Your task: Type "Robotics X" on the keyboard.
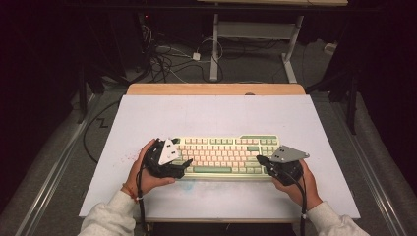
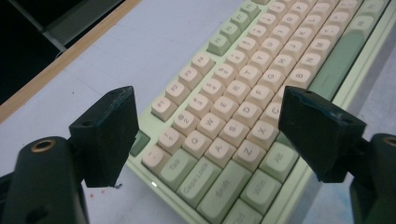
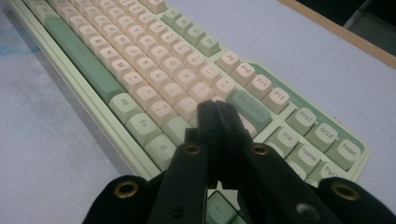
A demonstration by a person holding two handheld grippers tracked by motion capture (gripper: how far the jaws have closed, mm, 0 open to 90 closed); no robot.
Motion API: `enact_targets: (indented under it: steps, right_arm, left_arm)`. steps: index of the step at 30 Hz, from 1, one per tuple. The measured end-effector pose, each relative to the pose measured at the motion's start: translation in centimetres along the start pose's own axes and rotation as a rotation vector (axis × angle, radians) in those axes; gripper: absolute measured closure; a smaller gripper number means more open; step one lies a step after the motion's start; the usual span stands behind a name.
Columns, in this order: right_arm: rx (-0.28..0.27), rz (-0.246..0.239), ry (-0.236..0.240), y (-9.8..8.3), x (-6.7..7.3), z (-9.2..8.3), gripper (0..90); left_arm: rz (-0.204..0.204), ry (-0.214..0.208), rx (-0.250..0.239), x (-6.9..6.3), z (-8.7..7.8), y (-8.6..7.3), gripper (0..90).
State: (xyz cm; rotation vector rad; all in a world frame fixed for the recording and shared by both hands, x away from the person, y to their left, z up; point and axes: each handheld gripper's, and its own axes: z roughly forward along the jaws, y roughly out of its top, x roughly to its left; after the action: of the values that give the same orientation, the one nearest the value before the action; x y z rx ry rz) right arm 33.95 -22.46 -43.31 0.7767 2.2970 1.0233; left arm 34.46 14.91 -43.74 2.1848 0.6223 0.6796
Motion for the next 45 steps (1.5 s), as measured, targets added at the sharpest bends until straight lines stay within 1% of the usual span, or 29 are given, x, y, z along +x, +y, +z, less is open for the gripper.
enact_targets:
  steps: [5, 6, 8, 9, 10, 12, 14, 19, 24, 26, 28, 30, 31, 36, 38, 42, 45]
  right_arm:
    - [-0.003, -0.001, -0.001, 0.2, 0.0, -0.1, 90.0]
    - [-0.003, -0.001, -0.001, 0.2, 0.0, -0.1, 90.0]
    - [-0.005, 0.003, 0.002, 0.4, -0.1, -0.1, 90.0]
    - [-0.007, 0.004, 0.001, 0.5, -0.1, -0.1, 90.0]
    - [-0.01, 0.005, 0.001, 0.6, -0.2, -0.1, 90.0]
    - [-0.014, 0.002, -0.001, 0.9, -0.2, -0.1, 90.0]
    - [-0.018, 0.006, 0.002, 1.1, -0.3, 0.0, 90.0]
    - [-0.018, 0.013, 0.007, 1.8, -0.5, 0.7, 90.0]
    - [-0.016, 0.002, 0.029, 3.0, -0.1, 2.0, 90.0]
    - [-0.008, -0.004, 0.041, 3.5, 0.2, 2.8, 90.0]
    - [0.009, -0.01, 0.05, 3.8, 0.5, 3.6, 90.0]
    - [0.018, -0.019, 0.063, 4.1, 0.8, 4.3, 90.0]
    - [0.024, -0.024, 0.066, 4.2, 1.0, 4.6, 90.0]
    - [0.045, -0.032, 0.089, 4.7, 1.5, 6.3, 90.0]
    - [0.055, -0.041, 0.092, 4.9, 1.7, 6.9, 90.0]
    - [0.073, -0.04, 0.092, 5.1, 2.0, 7.7, 90.0]
    - [0.089, -0.049, 0.091, 5.2, 1.9, 8.2, 90.0]
  left_arm:
    - [-0.006, 0.014, 0.006, -0.2, -1.1, -1.8, 16.4]
    - [-0.005, 0.023, 0.01, -0.3, -1.3, -2.2, 16.4]
    - [-0.01, 0.024, 0.024, -0.4, -1.7, -2.9, 16.3]
    - [-0.008, 0.034, 0.03, -0.4, -1.9, -3.3, 16.3]
    - [-0.013, 0.039, 0.032, -0.5, -2.1, -3.6, 16.3]
    - [-0.029, 0.031, 0.034, -0.5, -2.4, -4.3, 16.3]
    - [-0.031, 0.044, 0.046, -0.6, -2.6, -4.8, 16.3]
    - [-0.05, 0.048, 0.066, -0.7, -2.9, -5.8, 16.3]
    - [-0.051, 0.034, 0.077, -1.0, -3.2, -6.3, 16.3]
    - [-0.039, 0.036, 0.084, -1.1, -3.1, -6.3, 16.3]
    - [-0.045, 0.026, 0.081, -1.0, -3.1, -6.4, 16.3]
    - [-0.048, 0.032, 0.076, -1.0, -3.1, -6.4, 16.3]
    - [-0.05, 0.028, 0.075, -0.9, -3.1, -6.4, 16.3]
    - [-0.042, 0.025, 0.083, -1.0, -2.9, -6.4, 16.3]
    - [-0.043, 0.022, 0.084, -0.9, -2.9, -6.4, 16.3]
    - [-0.044, 0.025, 0.092, -0.9, -2.8, -6.5, 16.3]
    - [-0.04, 0.021, 0.095, -0.9, -2.8, -6.5, 16.3]
